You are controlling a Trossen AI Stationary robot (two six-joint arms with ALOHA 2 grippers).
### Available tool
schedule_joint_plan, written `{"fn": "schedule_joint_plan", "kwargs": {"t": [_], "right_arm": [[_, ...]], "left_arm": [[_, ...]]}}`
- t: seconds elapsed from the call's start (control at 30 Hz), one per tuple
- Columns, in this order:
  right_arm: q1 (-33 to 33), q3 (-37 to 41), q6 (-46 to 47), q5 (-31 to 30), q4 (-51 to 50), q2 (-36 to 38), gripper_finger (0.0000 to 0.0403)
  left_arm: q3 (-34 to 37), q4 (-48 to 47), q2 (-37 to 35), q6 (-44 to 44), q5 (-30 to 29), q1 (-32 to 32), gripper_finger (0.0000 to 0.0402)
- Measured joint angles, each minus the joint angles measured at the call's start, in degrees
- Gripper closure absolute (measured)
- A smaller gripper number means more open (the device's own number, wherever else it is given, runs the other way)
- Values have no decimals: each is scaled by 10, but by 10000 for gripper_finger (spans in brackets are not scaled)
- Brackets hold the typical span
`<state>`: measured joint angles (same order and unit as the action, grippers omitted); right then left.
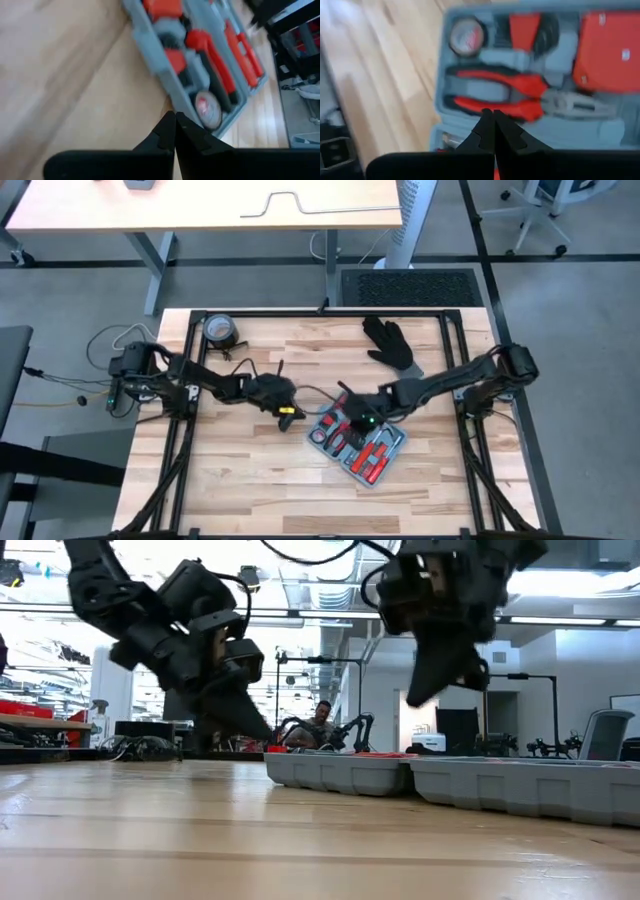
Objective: Prefit tool cases
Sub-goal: Adjust the tools in the gray tool case
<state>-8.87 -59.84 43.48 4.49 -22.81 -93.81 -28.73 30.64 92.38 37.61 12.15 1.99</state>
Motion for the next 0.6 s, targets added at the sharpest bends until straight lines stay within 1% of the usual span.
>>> {"fn": "schedule_joint_plan", "kwargs": {"t": [0.1, 0.17, 0.23, 0.37, 0.5, 0.6], "right_arm": [[-15, 5, 2, -29, 3, -17, 403], [-10, 5, -8, -36, 18, -31, 403], [3, 5, -18, -38, 40, -49, 403], [28, 4, -35, -39, 77, -76, 403], [42, 4, -57, -28, 88, -87, 403], [48, 0, -67, -21, 85, -87, 403]], "left_arm": [[-18, -1, 0, -21, 31, 25, 401], [-31, -11, 0, -35, 48, 37, 401], [-41, -42, 0, -48, 56, 43, 401], [-42, -111, 0, -57, 53, 40, 401], [-27, -98, 0, -57, 51, 22, 401], [-15, -96, 0, -38, 28, 8, 401]]}}
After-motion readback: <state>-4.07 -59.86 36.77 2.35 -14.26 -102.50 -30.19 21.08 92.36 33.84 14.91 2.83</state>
